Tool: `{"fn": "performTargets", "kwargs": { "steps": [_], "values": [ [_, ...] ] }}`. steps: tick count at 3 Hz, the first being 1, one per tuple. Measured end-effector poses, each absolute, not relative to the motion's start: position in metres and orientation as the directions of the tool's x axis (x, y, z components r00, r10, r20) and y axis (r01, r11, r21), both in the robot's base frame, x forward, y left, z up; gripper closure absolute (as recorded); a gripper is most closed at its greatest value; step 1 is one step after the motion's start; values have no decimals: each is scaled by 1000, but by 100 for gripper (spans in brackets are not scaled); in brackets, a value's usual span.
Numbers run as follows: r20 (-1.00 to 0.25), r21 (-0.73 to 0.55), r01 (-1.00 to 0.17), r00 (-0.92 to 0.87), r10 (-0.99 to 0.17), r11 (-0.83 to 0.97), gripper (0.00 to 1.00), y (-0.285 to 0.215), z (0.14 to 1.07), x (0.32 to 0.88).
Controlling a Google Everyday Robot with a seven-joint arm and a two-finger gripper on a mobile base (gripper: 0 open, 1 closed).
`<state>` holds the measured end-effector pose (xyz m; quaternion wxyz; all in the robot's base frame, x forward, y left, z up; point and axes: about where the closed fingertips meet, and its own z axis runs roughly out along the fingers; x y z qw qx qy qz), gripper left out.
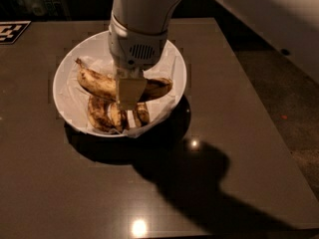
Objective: Pick banana from white bowl
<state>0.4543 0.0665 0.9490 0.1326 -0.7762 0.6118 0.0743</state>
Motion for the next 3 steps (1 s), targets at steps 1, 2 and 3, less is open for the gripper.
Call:
{"fn": "performTargets", "kwargs": {
  "steps": [1, 2, 3],
  "values": [
    [-271, -156, -961, 262, -926, -226, 100, 48, 968, 423],
    [-272, -164, -969, 225, -936, -186, 100, 22, 973, 397],
    [-263, -160, -977, 179, -948, -140, 100, 0, 973, 372]
  ]
}}
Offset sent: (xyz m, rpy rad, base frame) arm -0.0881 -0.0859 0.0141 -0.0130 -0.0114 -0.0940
